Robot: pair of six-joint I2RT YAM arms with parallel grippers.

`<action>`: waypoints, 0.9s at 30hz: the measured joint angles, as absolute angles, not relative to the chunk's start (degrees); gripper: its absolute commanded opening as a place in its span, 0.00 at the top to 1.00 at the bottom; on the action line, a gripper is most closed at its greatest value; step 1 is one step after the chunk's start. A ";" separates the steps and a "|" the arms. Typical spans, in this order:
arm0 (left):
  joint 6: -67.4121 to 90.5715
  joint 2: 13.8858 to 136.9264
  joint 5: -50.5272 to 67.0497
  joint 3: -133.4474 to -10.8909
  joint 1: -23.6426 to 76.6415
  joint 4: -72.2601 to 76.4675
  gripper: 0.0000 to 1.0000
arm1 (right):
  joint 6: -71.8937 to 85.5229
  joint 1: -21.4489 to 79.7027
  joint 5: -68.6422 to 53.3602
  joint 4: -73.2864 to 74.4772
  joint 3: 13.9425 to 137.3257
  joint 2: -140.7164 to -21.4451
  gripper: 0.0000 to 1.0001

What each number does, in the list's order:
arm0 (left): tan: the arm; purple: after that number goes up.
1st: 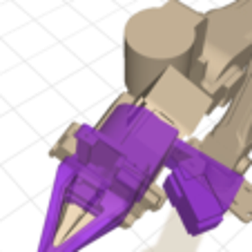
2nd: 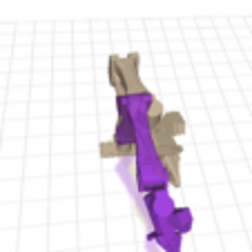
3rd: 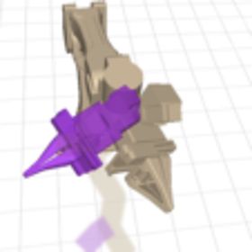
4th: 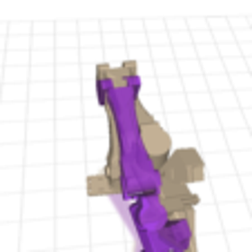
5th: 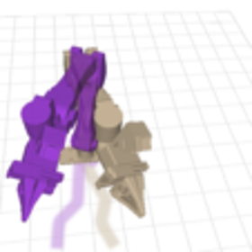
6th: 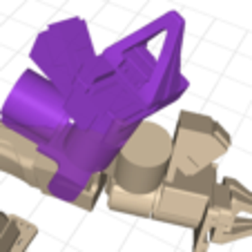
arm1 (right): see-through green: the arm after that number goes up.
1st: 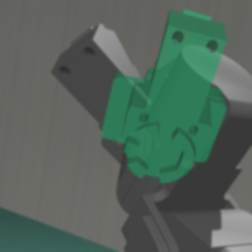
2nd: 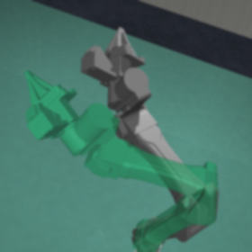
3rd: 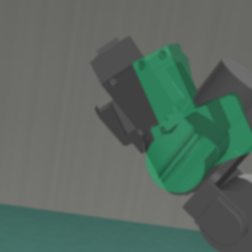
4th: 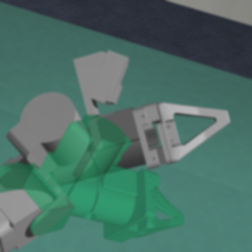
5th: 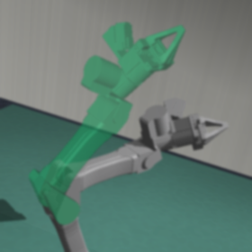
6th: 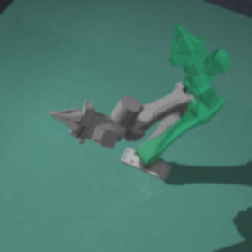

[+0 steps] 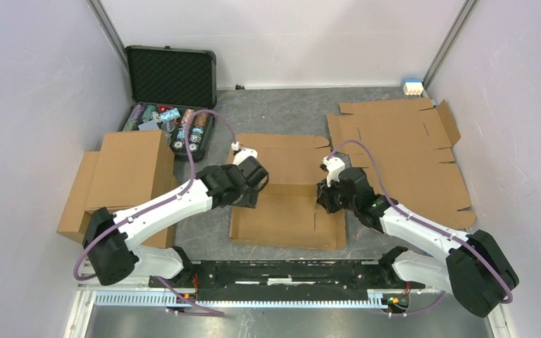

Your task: Fold the paper box

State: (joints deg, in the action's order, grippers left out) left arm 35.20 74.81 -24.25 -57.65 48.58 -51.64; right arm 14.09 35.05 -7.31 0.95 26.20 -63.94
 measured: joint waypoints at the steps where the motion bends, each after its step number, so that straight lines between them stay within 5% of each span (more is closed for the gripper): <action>1: 35.20 74.81 -25.61 -59.18 50.78 -52.38 0.24 | 13.93 35.05 -7.25 1.30 26.20 -63.75 0.99; 13: 29.91 80.99 -20.80 -67.31 76.66 -40.75 0.20 | 13.17 35.03 -7.57 2.68 29.15 -66.22 1.00; 27: 19.27 92.88 -17.89 -67.37 87.88 -29.63 0.18 | 13.93 32.38 -15.44 0.95 30.33 -69.45 1.00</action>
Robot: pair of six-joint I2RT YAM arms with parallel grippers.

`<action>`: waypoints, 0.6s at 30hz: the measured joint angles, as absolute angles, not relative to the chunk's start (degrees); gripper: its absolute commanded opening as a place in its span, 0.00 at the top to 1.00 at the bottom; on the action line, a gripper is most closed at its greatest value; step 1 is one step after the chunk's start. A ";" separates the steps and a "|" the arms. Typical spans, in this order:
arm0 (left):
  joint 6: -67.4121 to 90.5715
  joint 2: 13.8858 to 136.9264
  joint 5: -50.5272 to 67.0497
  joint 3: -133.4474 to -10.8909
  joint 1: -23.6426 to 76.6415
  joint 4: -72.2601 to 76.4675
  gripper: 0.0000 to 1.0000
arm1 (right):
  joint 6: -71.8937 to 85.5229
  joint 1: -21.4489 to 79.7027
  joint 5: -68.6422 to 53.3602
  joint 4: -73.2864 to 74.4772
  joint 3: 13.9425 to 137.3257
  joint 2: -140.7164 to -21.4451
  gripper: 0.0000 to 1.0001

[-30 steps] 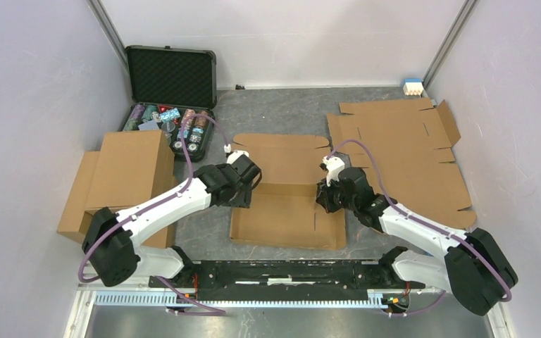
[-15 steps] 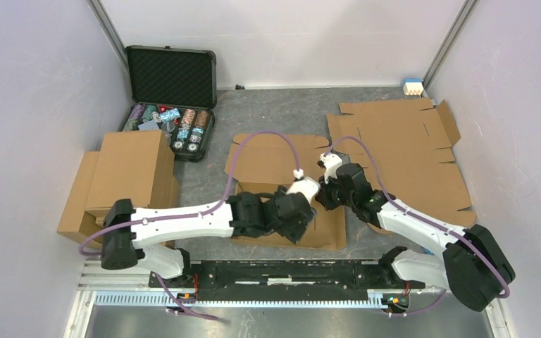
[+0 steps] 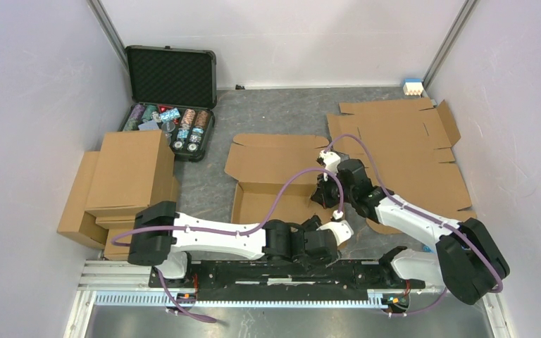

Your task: Fold the paper box

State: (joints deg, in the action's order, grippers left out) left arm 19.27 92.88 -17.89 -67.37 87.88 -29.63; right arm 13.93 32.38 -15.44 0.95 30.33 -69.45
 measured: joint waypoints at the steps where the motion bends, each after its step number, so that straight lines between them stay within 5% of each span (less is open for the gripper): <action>1: 18.92 93.38 -17.93 -67.48 87.88 -29.34 0.18 | 14.09 32.12 -15.88 0.82 30.33 -69.45 1.00; 11: 18.13 98.50 -21.45 -69.25 87.85 -25.96 0.22 | 14.15 30.15 -18.17 0.45 30.33 -69.45 1.00; 18: 19.64 100.22 -25.10 -70.08 87.83 -24.58 0.36 | 14.28 29.52 -18.63 0.45 30.33 -69.45 1.00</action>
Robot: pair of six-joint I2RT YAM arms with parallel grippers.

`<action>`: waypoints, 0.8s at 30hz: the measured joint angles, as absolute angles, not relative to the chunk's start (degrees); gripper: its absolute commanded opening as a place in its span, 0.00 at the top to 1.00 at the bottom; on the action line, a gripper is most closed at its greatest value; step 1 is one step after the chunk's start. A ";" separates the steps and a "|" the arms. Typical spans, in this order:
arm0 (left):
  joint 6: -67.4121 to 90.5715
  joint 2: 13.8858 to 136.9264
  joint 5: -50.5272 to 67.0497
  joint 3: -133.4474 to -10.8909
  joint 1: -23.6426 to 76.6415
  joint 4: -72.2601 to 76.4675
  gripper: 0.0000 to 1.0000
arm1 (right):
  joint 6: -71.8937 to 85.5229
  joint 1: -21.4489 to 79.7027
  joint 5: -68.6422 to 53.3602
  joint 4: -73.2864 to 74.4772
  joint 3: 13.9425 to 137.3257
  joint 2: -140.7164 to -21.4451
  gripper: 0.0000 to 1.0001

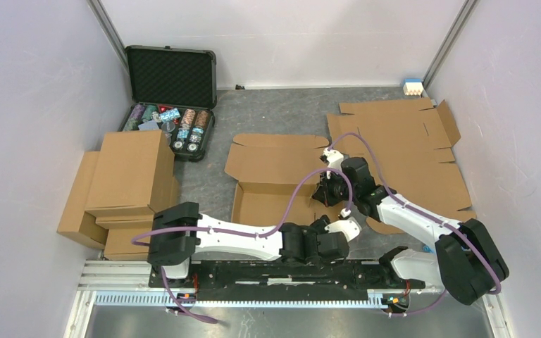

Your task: Fold the paper box

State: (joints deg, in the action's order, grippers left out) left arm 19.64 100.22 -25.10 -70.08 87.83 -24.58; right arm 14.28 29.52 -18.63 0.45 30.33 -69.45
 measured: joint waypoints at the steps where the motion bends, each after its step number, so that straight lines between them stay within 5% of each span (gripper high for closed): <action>1: 19.99 100.92 -25.69 -70.57 87.81 -24.69 0.38 | 14.31 29.50 -18.63 0.45 30.33 -69.45 1.00; 17: 30.28 103.11 -27.59 -69.10 83.05 -25.56 0.70 | 14.72 29.12 -18.41 0.43 30.33 -69.45 0.99; 24: 37.08 100.84 -24.27 -65.39 78.70 -22.61 0.84 | 14.48 29.12 -17.65 0.51 30.33 -69.56 0.87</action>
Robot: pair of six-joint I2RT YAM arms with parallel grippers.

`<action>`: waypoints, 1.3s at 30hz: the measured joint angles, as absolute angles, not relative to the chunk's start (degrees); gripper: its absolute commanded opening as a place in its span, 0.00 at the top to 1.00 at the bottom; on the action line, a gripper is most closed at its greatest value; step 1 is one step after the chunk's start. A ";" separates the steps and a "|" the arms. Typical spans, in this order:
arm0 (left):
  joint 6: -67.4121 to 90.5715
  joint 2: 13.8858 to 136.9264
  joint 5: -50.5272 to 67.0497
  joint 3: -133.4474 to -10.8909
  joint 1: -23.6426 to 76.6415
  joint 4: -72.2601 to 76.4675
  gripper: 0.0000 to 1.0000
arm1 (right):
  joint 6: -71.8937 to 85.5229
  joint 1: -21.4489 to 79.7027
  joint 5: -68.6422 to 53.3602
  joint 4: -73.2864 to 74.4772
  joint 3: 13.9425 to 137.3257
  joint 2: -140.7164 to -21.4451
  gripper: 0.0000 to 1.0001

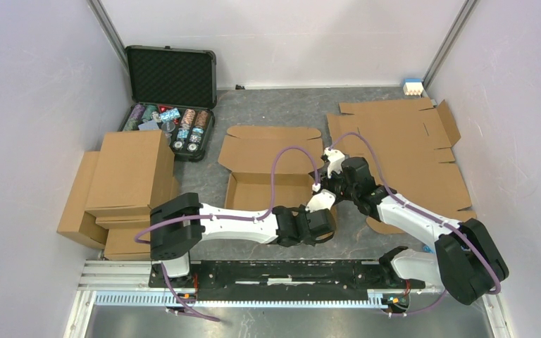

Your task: Fold the paper box

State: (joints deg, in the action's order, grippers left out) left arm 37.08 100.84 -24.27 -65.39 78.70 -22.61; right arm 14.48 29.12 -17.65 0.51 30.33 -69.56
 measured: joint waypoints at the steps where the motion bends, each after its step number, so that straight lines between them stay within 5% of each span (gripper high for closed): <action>1: 38.02 100.84 -24.08 -65.34 78.61 -22.61 0.85 | 14.22 29.12 -17.12 0.64 30.33 -69.56 0.84; 7: 42.28 100.84 -23.90 -65.34 78.61 -22.85 0.87 | 12.95 29.12 -12.82 3.92 30.63 -68.25 0.59; 14: 44.60 100.84 -23.97 -65.39 78.61 -23.49 0.87 | 11.70 29.12 -7.62 10.02 30.65 -59.40 0.42; 18: 45.12 100.84 -24.05 -65.39 78.61 -23.66 0.87 | 11.38 29.12 -4.43 12.95 30.65 -53.93 0.41; 25: 45.69 100.86 -24.14 -65.47 78.61 -23.83 0.87 | 11.44 29.12 -1.34 14.94 29.19 -55.59 0.57; 31: 46.28 101.16 -24.45 -66.37 78.61 -24.93 0.87 | 12.19 29.12 -3.29 15.16 27.44 -58.26 0.98; 39: 46.87 101.67 -24.43 -66.87 78.61 -25.26 0.85 | 14.09 29.10 -6.79 15.59 28.67 -53.84 1.00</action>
